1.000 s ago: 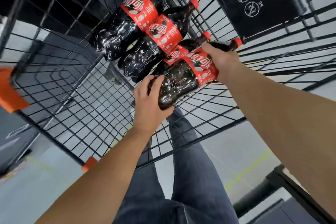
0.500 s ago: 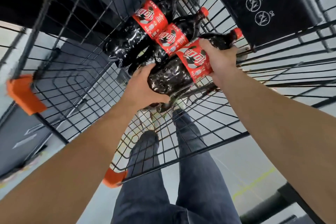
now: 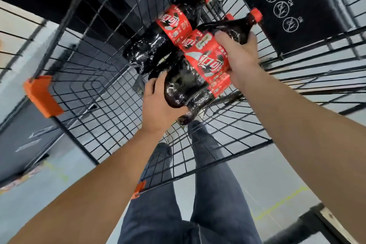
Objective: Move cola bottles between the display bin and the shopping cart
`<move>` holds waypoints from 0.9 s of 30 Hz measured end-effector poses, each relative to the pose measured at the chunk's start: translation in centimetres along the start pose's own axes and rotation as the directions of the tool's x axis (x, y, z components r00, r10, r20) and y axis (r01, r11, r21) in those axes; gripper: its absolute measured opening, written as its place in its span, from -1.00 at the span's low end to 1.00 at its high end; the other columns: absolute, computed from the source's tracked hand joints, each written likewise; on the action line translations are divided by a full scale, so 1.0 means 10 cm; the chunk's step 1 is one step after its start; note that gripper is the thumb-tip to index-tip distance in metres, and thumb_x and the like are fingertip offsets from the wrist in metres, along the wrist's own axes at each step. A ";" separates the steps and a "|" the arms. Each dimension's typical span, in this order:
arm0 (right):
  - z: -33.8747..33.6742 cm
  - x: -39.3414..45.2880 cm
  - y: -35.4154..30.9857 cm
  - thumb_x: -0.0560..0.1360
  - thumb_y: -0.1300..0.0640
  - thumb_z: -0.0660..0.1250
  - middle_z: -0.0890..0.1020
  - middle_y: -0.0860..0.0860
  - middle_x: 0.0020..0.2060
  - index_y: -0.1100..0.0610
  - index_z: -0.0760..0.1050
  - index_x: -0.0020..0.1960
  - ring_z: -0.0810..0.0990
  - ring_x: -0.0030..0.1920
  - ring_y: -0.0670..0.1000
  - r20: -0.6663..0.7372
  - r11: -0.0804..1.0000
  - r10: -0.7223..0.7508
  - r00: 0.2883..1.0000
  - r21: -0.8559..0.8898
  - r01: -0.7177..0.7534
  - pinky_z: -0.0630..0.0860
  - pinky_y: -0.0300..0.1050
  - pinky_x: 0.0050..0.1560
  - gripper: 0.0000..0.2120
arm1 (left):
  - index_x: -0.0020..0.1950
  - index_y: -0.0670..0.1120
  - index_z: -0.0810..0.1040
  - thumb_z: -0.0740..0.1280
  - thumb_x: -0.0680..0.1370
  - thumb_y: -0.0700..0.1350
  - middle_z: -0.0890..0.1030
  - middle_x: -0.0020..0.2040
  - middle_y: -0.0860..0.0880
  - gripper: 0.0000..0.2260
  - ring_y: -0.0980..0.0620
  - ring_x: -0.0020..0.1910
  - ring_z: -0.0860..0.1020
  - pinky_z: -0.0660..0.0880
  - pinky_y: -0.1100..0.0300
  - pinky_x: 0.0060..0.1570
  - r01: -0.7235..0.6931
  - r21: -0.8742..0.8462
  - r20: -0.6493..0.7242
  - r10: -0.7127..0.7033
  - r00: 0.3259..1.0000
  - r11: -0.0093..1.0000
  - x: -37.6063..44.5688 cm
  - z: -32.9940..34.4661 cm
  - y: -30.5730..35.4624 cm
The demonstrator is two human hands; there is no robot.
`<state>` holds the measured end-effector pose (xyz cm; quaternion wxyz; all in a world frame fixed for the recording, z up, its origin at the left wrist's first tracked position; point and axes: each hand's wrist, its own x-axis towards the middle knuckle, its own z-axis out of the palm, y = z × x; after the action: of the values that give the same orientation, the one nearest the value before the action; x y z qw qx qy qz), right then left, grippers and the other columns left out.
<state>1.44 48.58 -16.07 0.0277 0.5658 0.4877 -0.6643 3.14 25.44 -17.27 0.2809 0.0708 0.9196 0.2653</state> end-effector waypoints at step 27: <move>0.74 -3.77 -0.15 0.24 -0.12 0.62 0.64 -0.06 0.14 -0.06 0.35 0.32 0.69 0.09 -0.04 0.098 0.792 -0.610 0.786 0.057 0.608 0.66 0.06 0.17 -0.25 | 0.56 0.13 0.19 0.62 0.22 0.08 0.31 0.42 0.00 -0.01 0.01 0.37 0.36 0.46 -0.05 0.31 -0.276 -0.102 -0.360 0.224 0.906 0.956 -2.19 -2.32 -0.66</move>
<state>8.72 24.91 13.34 -0.1670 0.3409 0.6341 -0.6736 8.65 3.28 5.99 0.0835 0.1194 0.9151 0.3759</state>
